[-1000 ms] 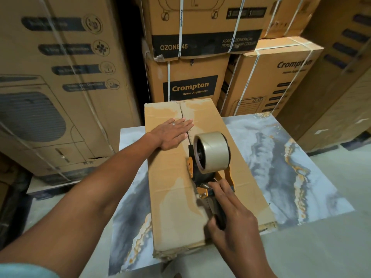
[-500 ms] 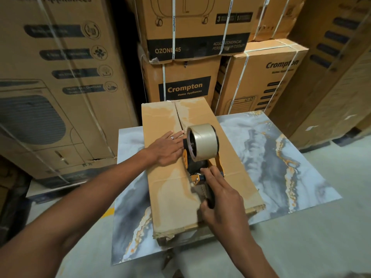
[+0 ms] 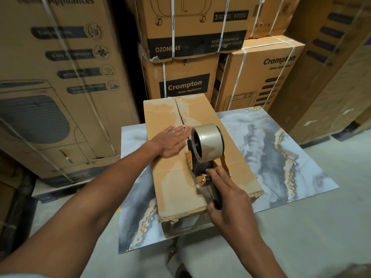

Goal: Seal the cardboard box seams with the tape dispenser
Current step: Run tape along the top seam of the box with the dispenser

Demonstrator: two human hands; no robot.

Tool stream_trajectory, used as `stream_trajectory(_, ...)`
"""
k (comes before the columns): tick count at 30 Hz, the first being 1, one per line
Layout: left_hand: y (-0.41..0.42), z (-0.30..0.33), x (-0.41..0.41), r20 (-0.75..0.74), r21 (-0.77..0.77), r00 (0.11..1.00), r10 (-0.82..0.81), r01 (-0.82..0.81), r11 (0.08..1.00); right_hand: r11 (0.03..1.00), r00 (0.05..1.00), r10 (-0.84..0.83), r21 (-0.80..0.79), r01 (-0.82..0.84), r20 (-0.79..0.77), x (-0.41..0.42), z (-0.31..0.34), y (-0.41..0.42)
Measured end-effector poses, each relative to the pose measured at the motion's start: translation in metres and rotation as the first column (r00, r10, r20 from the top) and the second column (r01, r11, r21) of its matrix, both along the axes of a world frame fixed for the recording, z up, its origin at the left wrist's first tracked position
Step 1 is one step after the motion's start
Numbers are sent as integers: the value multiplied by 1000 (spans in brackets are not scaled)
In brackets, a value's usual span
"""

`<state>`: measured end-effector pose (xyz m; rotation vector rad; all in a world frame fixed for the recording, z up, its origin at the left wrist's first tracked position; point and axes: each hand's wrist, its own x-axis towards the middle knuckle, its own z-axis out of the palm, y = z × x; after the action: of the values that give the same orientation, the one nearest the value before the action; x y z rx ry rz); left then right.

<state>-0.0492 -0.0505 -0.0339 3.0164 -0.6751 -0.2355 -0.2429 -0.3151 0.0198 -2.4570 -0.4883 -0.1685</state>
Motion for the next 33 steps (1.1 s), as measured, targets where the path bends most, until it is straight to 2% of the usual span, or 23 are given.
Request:
stream_trajectory(7,0,1,-2,2,-7,1000,-5,5,1000,998,999,48,46,-49,22,-28,5,-23)
stream_trajectory(12,-7,1,-11,4,-12,1000,19,-19,1000,999,1000,20,42,-21,21,-33,7,-22)
stream_trajectory(17,-32,-5,-59,19,-47,994,-109,109,993,999,1000,-1,33,0,30,-35,6,-21)
stream_trajectory(20,-39,1,-75,3,-62,994,-110,110,992,1000,999,-5,26,4,52,-37,7,-18)
stream_trajectory(28,-46,18,-83,21,-48,997,-81,82,996,999,995,23,-25,-26,-95,-39,16,-17)
stream_trajectory(33,-48,20,-85,18,-67,998,-63,64,996,997,993,53,-44,-58,-107,-42,19,-21)
